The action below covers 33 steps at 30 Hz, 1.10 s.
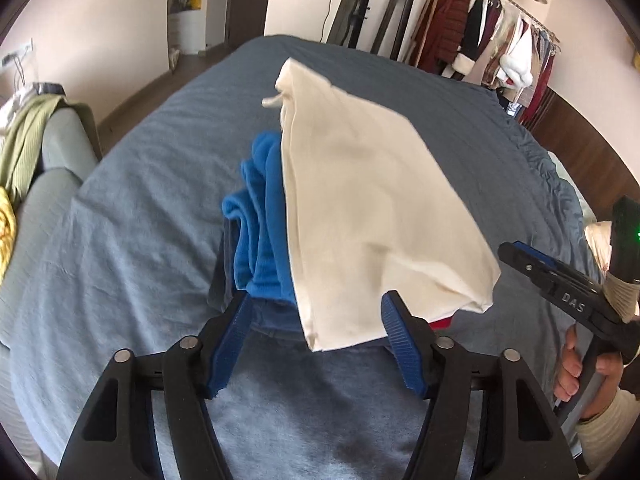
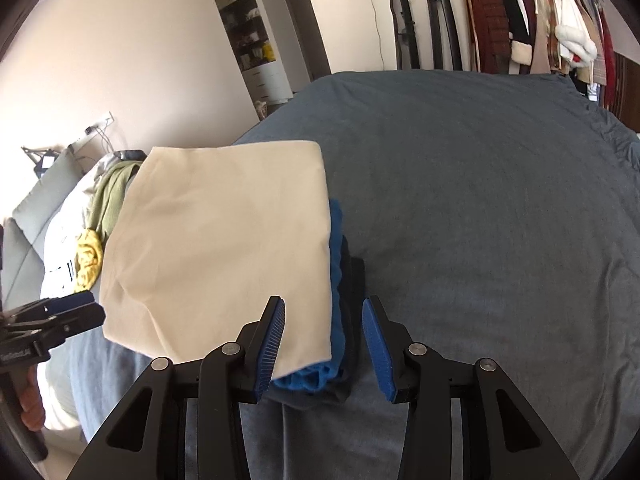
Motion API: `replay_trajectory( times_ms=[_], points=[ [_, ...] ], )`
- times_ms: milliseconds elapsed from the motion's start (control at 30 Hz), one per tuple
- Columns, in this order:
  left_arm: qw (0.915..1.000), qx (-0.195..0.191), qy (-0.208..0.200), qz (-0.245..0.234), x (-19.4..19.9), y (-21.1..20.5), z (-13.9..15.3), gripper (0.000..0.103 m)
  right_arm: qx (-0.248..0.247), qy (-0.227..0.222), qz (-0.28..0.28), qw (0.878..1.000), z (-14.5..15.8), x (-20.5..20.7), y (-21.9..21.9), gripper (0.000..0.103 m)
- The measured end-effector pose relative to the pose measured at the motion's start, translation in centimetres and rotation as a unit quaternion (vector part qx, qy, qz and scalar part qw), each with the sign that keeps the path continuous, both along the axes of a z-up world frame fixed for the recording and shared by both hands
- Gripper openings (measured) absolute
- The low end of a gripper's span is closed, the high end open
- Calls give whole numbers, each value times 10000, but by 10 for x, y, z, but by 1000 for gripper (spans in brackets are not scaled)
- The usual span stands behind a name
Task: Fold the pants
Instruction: 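Carry the held shorts with the left gripper over the stack of folded clothes, then lower the shorts onto the clothes stack and open the left gripper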
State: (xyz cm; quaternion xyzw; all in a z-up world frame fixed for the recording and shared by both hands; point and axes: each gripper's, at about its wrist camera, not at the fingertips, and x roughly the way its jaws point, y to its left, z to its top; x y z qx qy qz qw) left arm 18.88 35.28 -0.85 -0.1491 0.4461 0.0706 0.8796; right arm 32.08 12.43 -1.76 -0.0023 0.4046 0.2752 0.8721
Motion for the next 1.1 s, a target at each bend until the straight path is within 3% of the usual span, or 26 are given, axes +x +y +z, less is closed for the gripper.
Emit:
replay_trajectory(
  times_ms=[133, 200, 233, 367, 667, 800, 933, 1000, 1100],
  points=[
    [9994, -323, -114, -98, -2, 3, -4, 54, -29, -49, 60, 10000, -1, -8, 2, 42],
    [9989, -440, -110, -100, -1, 3, -5, 34, -9, -3, 102, 9999, -1, -4, 3, 42],
    [9983, -560, -112, -139, -1, 3, -6, 17, -12, 40, 104, 9999, -3, -3, 4, 42],
    [9966, -730, -173, -353, -5, 1, -3, 4, -153, 87, 60, 9998, -10, 3, 8, 42],
    [9965, -248, 140, -790, -6, -1, 1, 4, -696, 55, 2, 9976, -25, 8, 21, 42],
    [9959, -253, 338, -803, -5, 2, -9, 5, -884, 37, -44, 9961, -26, 10, 22, 42],
    [9978, 103, 431, -491, -10, 2, -10, 34, -1026, 118, -134, 9946, -24, 10, 19, 44],
    [9972, 416, 477, -391, -16, 1, -10, 37, -1160, 94, -254, 9929, -21, 9, 16, 51],
    [9964, 596, 540, -277, -25, -2, -10, 37, -1334, -4, -415, 9902, -14, 5, 9, 51]
  ],
)
